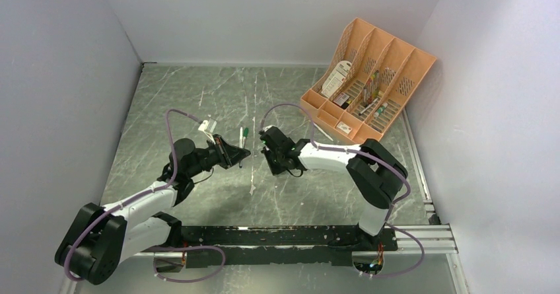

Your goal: Insert the pens into the pen caps

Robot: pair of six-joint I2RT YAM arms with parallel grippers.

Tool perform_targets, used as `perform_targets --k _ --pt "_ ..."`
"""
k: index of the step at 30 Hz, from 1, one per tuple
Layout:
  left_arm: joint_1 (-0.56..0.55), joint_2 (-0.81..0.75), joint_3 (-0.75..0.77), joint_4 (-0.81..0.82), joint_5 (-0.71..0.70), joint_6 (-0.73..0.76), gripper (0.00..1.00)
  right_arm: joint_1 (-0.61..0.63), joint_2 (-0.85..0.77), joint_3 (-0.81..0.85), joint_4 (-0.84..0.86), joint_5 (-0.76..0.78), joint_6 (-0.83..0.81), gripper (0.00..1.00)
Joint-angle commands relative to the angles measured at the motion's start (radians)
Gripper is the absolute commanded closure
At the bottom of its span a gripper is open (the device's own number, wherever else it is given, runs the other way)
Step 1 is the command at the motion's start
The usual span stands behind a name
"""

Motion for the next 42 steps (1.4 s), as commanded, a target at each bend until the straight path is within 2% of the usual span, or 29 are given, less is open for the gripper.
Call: perform_targets --k 1,10,18,26,42 --pt "0.008 -0.015 0.021 -0.001 -0.016 0.017 0.93 -0.032 -0.004 0.006 -0.036 0.022 -0.016 1.00" --pt "0.007 -0.022 0.022 -0.011 -0.020 0.020 0.93 -0.058 0.000 0.055 -0.082 0.025 -0.036 1.00" --pt "0.007 -0.009 0.020 0.004 -0.018 0.014 0.93 -0.069 -0.037 -0.039 -0.064 0.013 -0.024 1.00" --pt "0.007 0.005 0.024 0.014 -0.010 0.013 0.93 -0.107 -0.033 -0.056 -0.037 0.000 -0.028 1.00" --pt "0.008 0.022 0.042 -0.012 -0.022 0.029 0.93 -0.173 0.084 0.116 -0.021 -0.019 -0.108 0.98"
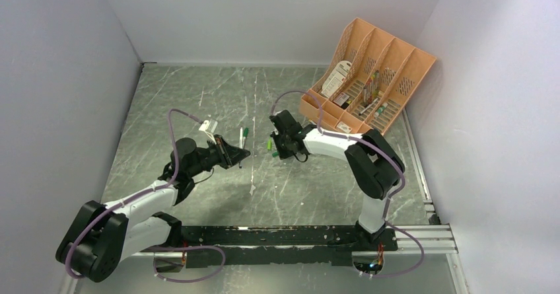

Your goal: Insert the pens into the pen caps

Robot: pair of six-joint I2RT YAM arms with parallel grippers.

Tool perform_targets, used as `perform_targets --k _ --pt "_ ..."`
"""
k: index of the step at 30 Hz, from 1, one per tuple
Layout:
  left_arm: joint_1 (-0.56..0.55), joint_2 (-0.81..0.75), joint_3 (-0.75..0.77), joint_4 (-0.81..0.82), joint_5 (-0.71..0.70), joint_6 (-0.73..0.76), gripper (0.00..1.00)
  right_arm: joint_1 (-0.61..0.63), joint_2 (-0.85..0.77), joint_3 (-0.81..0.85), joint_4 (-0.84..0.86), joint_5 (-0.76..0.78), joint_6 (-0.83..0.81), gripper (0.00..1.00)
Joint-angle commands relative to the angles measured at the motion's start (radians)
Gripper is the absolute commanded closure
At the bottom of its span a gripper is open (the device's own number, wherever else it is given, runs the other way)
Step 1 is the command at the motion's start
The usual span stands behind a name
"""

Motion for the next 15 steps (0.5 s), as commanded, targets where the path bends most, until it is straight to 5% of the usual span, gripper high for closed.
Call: perform_targets --k 1,15 --pt "0.008 0.008 0.041 0.003 -0.008 0.018 0.93 -0.010 0.025 0.040 0.010 -0.006 -0.033 0.95" --pt "0.007 0.023 0.039 0.027 0.016 0.008 0.93 0.031 -0.072 0.024 0.047 0.068 0.107 0.38"
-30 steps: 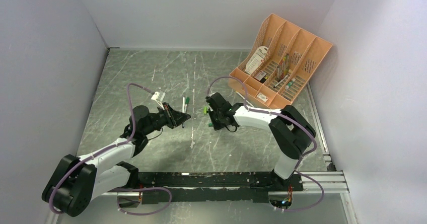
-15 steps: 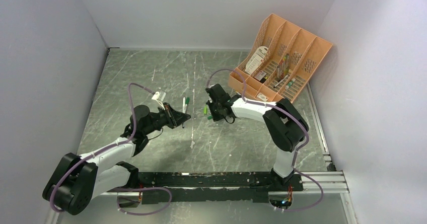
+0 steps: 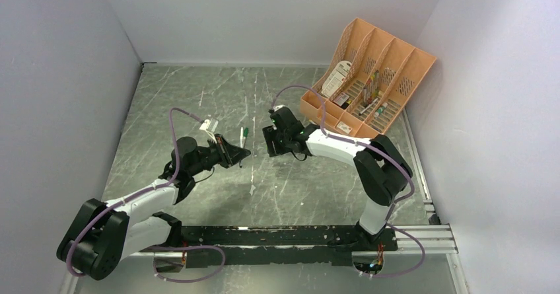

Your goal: Insert the pens into the pen caps

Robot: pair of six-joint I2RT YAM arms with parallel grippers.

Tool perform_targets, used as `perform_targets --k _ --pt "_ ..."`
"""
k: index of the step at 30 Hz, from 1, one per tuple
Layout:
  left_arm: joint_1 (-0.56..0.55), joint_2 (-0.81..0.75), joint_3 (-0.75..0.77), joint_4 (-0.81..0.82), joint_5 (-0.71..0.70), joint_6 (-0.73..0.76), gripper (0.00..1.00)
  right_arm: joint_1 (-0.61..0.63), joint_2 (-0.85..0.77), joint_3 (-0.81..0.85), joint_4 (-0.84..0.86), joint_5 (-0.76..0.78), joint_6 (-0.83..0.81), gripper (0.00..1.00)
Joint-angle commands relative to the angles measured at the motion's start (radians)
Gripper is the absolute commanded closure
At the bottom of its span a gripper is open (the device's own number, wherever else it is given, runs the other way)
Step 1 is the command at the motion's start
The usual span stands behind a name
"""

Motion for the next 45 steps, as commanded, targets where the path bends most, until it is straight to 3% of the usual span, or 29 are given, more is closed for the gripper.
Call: perform_targets --k 1,6,9,11,14,28,45 --pt "0.007 0.006 0.025 0.033 0.016 0.002 0.93 0.017 -0.001 0.019 0.006 0.073 0.092 0.38" --pt "0.007 -0.009 0.027 0.000 -0.005 -0.002 0.93 0.034 -0.043 -0.017 -0.006 0.228 0.322 0.50" --pt "0.007 -0.013 0.026 -0.012 -0.021 -0.005 0.93 0.067 -0.138 -0.137 0.097 0.300 0.477 0.49" --pt "0.007 -0.012 0.024 -0.003 -0.016 -0.013 0.93 0.083 -0.172 -0.195 0.147 0.329 0.551 0.53" --pt "0.007 -0.008 0.024 0.007 -0.006 -0.022 0.93 0.091 -0.133 -0.163 0.086 0.374 0.607 0.56" --pt "0.008 -0.033 0.028 -0.034 -0.019 -0.013 0.93 0.096 0.055 0.041 -0.064 0.433 0.660 0.56" --pt "0.007 0.001 0.019 0.007 -0.006 -0.027 0.93 0.091 0.156 0.089 -0.124 0.389 0.685 0.60"
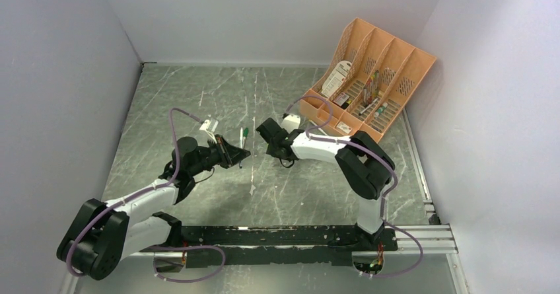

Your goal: Insert the pens into the pen caps

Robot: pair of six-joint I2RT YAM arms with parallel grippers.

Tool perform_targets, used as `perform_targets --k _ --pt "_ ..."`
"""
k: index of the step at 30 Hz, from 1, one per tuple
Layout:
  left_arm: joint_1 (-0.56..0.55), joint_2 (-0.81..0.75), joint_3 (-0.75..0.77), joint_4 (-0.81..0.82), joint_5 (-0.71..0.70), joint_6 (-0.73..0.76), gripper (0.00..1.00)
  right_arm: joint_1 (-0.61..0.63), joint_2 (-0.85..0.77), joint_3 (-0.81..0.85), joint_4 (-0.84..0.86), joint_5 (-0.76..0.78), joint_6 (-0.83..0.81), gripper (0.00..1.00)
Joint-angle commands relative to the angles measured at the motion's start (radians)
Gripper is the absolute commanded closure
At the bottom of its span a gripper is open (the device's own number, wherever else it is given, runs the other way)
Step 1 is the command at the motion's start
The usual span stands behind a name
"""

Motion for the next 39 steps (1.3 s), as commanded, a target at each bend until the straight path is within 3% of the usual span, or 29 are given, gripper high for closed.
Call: perform_targets --k 1,8,13,17,22,28,33,36,39 --pt "0.008 0.003 0.020 0.022 0.000 -0.003 0.93 -0.009 0.048 0.047 -0.030 0.002 0.007 0.61" --pt "0.007 -0.003 0.021 0.006 -0.010 0.003 0.93 -0.011 0.060 0.068 -0.063 0.006 -0.017 0.70" --pt "0.007 0.009 0.018 0.024 -0.005 -0.005 0.93 -0.004 0.069 0.065 -0.079 0.003 -0.045 0.84" --pt "0.007 0.008 0.018 0.027 -0.003 -0.008 0.93 0.011 0.052 0.047 -0.073 0.004 -0.054 0.68" --pt "0.007 -0.004 0.015 0.019 -0.007 -0.008 0.93 0.020 0.056 0.040 -0.076 0.004 -0.069 0.67" --pt "0.007 -0.027 0.012 0.002 -0.013 -0.008 0.93 0.019 0.070 0.048 -0.113 0.006 -0.070 0.97" --pt "0.007 -0.010 0.007 0.064 0.036 -0.039 0.93 0.020 -0.121 -0.041 0.028 0.001 -0.154 1.00" --pt "-0.010 0.059 -0.027 0.335 0.147 -0.127 0.93 0.019 -0.316 -0.170 0.224 -0.058 -0.259 1.00" --pt "-0.093 0.091 -0.026 0.471 0.149 -0.163 0.93 0.016 -0.495 -0.285 0.417 -0.090 -0.319 1.00"
